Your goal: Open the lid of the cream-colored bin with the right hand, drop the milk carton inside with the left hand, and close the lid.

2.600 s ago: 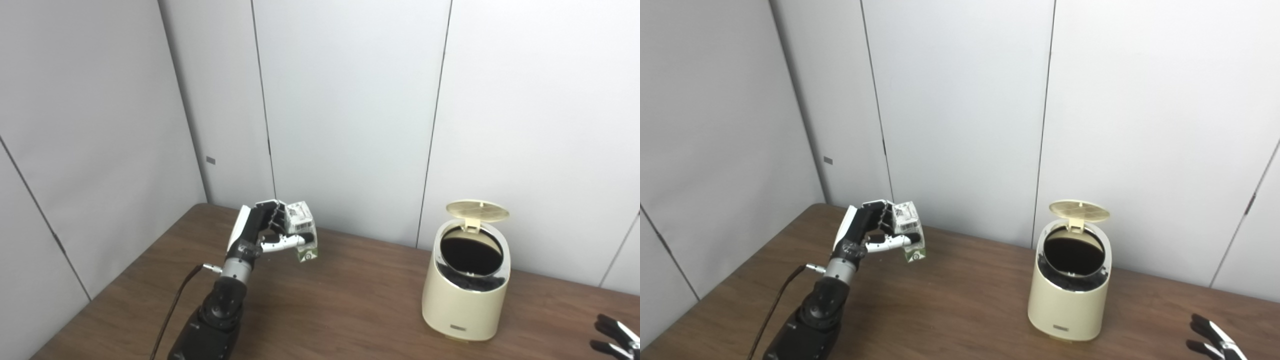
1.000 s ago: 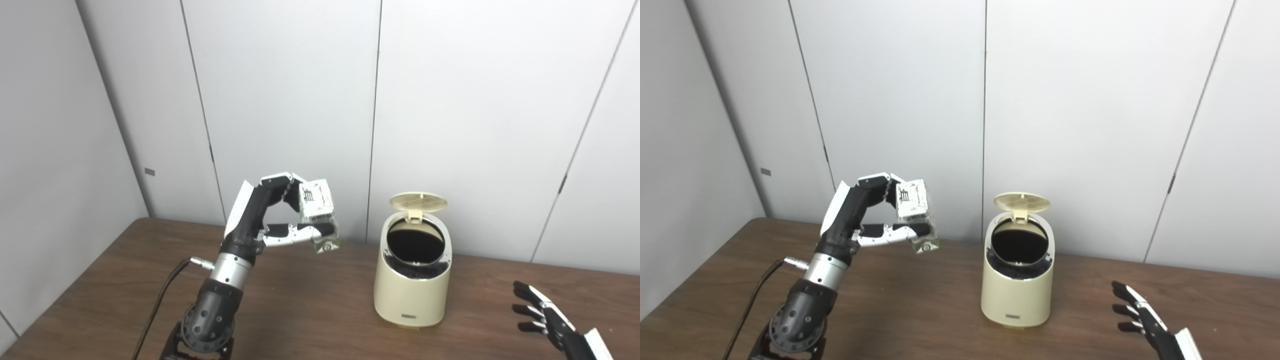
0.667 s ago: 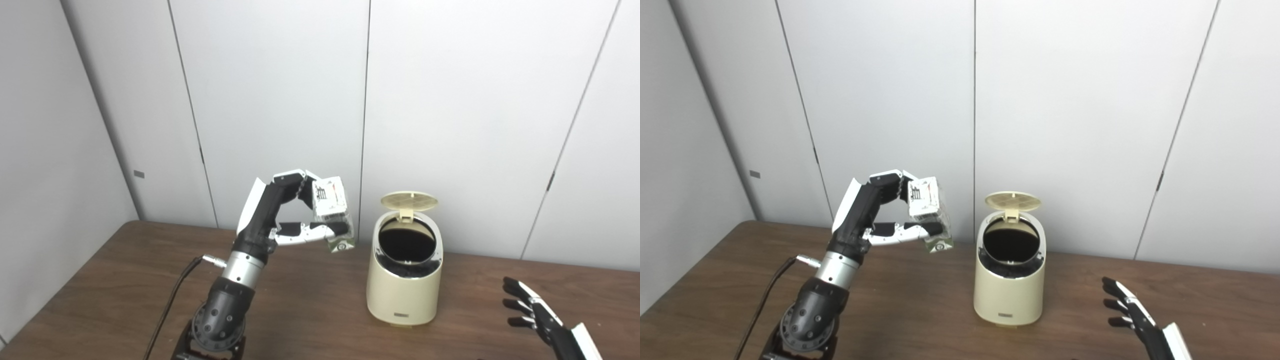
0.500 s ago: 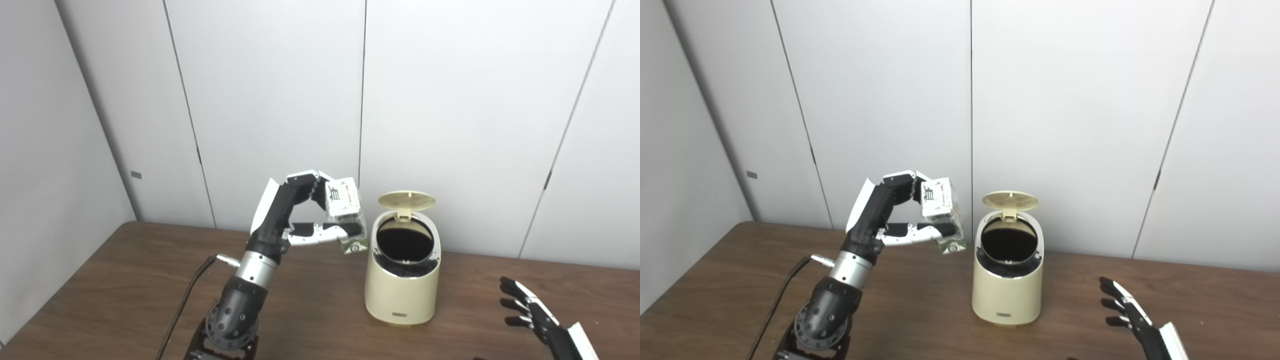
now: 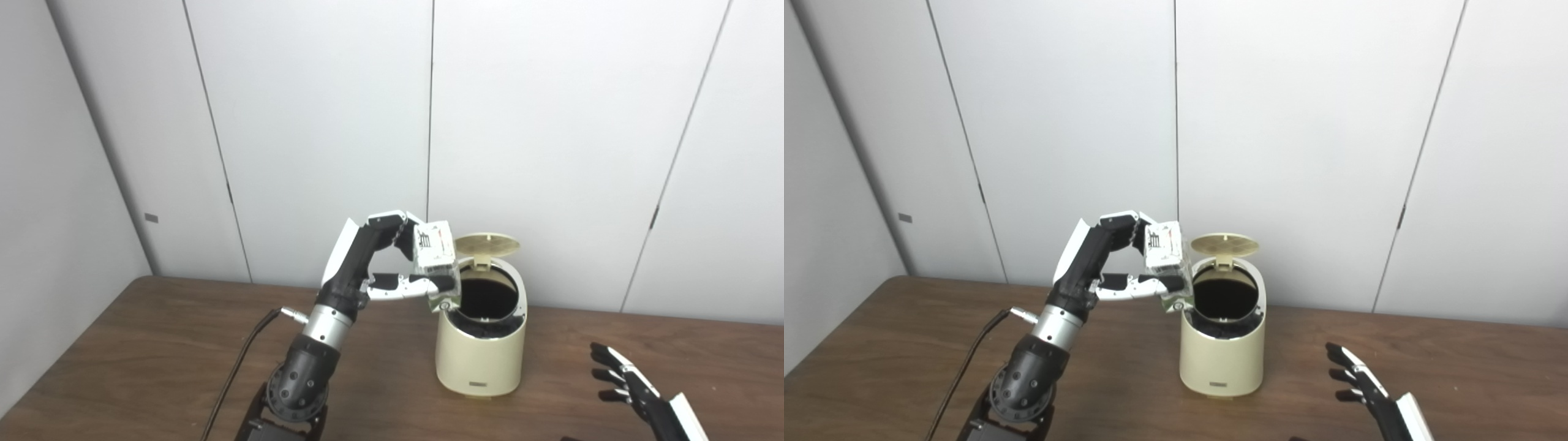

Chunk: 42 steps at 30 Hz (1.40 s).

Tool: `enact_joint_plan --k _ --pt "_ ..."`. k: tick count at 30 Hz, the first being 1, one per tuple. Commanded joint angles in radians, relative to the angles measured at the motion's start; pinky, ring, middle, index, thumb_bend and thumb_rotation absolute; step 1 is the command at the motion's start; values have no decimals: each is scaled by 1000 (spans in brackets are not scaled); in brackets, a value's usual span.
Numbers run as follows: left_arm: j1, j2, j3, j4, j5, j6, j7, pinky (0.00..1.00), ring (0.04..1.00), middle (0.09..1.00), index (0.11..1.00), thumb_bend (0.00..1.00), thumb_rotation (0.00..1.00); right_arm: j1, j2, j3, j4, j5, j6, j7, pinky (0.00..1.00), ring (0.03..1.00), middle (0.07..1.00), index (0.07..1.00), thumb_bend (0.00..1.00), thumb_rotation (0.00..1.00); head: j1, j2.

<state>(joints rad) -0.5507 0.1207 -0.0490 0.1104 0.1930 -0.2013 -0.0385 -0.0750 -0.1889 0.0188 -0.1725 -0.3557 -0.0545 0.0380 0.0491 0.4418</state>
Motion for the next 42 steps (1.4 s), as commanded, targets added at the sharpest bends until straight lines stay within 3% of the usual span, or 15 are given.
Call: enact_joint_plan --k 1,15,20,25,30,36,42 --pt "-75 -9 1 -10 3 -63 27 466 502 479 504 523 0 -24 -1 -1 -45 -11 -21 -22 685 807 870 868 715 223 -5 1" --pt "-92 -51 -18 111 43 -163 67 450 496 479 504 522 0 -24 10 3 -63 -34 -7 -25 694 807 868 868 716 217 -35 9" --pt "-105 -60 -26 186 85 -258 124 447 480 473 509 522 0 -22 15 10 -84 -41 13 -18 709 809 870 872 711 222 -49 13" --pt "-112 -57 -48 214 115 -268 184 451 475 472 509 522 0 -19 20 19 -96 -47 27 -17 714 811 871 874 709 231 -53 16" --pt "-123 -33 -108 243 145 -269 294 451 468 470 512 521 0 -16 26 24 -100 -52 34 -23 713 813 872 877 707 240 -59 20" --pt "-149 6 -212 299 214 -269 511 456 483 477 503 522 0 -8 33 27 -102 -66 32 -29 717 810 871 877 711 287 -72 25" --pt "-180 27 -307 358 187 -269 666 470 488 481 498 523 0 0 41 27 -109 -70 36 -32 721 816 875 878 720 308 -81 29"
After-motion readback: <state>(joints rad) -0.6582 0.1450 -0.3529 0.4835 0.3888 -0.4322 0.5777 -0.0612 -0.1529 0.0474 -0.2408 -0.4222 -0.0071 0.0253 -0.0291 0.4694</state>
